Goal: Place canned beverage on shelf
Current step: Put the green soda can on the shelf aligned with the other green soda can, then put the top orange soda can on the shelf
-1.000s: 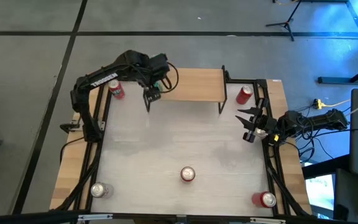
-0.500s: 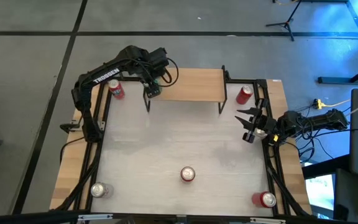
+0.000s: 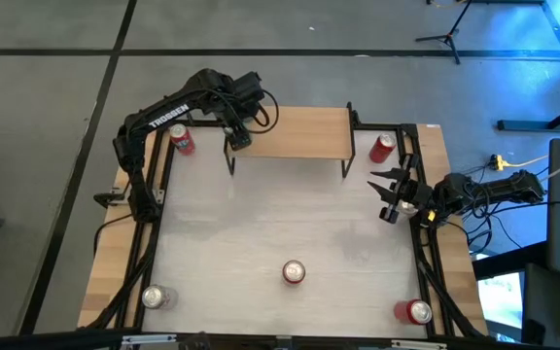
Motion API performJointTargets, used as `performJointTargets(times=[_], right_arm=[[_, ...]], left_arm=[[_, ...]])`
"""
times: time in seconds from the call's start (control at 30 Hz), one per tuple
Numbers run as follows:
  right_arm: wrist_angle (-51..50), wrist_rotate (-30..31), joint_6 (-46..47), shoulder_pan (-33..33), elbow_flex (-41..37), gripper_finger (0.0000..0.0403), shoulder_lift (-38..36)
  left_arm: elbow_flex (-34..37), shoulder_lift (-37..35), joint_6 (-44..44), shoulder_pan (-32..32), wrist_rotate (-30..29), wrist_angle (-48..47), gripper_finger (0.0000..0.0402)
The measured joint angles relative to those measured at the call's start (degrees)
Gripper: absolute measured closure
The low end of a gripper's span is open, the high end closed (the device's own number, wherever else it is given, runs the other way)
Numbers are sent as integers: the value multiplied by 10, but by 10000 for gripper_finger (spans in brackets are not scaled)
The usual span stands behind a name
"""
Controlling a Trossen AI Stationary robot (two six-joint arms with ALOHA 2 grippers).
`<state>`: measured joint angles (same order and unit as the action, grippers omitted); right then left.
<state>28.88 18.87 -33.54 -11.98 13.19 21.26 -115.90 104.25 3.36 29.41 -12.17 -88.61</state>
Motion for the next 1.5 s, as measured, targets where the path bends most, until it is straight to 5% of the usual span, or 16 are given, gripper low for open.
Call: performJointTargets(times=[1.13,1.5], right_arm=[[-3,0,0,0,0,298,0],[-4,0,0,0,0,298,0]], left_arm=[[-18,-1,47,-12,-51,55,65],[-162,-1,7,-33,-51,15,65]])
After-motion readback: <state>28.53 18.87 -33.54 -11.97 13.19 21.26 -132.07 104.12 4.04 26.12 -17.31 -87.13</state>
